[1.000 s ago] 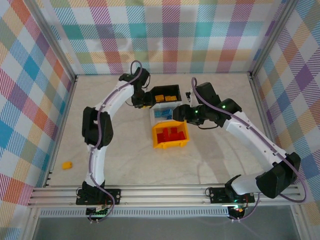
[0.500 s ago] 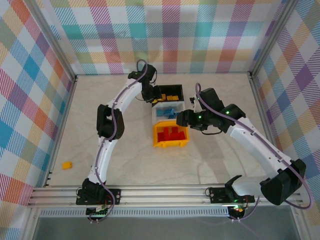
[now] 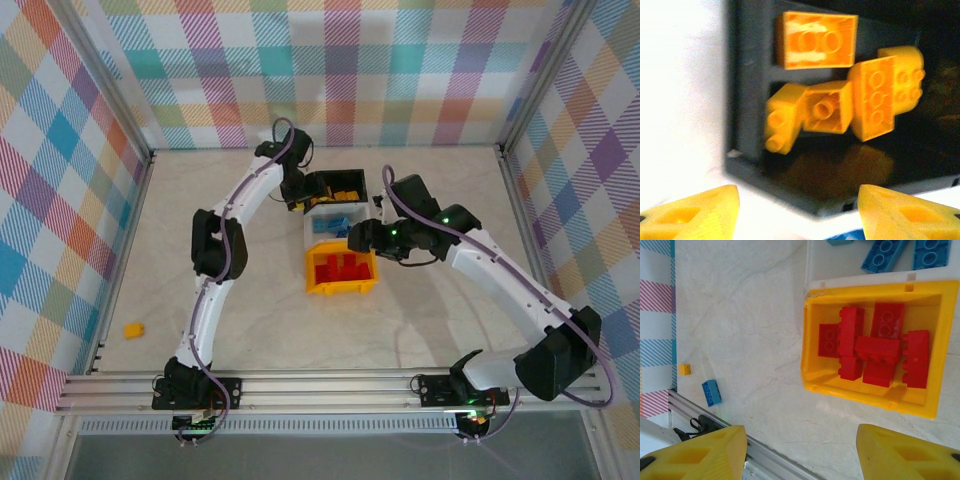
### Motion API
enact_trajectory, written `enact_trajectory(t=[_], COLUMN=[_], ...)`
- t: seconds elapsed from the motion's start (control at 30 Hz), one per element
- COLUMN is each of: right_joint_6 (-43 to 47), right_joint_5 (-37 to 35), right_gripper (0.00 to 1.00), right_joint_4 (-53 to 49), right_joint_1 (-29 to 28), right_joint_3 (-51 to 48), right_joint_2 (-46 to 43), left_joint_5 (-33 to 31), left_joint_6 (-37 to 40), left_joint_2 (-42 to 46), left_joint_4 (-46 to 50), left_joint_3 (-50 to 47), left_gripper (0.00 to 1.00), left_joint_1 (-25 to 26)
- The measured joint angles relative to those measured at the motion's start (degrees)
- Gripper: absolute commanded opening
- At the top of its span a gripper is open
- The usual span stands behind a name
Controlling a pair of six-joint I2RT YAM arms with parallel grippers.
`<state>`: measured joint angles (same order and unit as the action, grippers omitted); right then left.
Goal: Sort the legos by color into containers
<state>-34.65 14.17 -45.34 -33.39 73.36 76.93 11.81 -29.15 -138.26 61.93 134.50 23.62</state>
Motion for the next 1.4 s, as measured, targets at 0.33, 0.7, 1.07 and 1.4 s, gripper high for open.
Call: enact_trajectory(t=[0.33,0.7,1.07,1.4], right_joint_6=[1.97,4.00,6.56,7.10], right_joint_5=[5.97,11.32,12.17,13.60], right_gripper=[0.61,0.61,0.61,0.61], right_joint_4=[3.41,2.73,-4.20,-8.39], right_joint_1=[0.00,-0.55,-1.40,-2.99], right_joint_3=[3.76,13.18,19.87,25.46], right_joint_2=[8.07,16.35,18.67,22.51], left_joint_5=[-18.12,-26.62,-29.05,-27.76], left_joint_6=[-5.97,-27.12,-29.97,-27.47], left_joint_2=[43.28,68.76,74.93,77.29], left_joint_4=[4.33,1.99,-8.55,-24.26], left_joint_3=[-49.81,-82.44,-96.30,-103.47], left_gripper=[1.00,1.00,1.00,0.97], left_joint_1=[-12.15,-29.64,-44.30,-49.90])
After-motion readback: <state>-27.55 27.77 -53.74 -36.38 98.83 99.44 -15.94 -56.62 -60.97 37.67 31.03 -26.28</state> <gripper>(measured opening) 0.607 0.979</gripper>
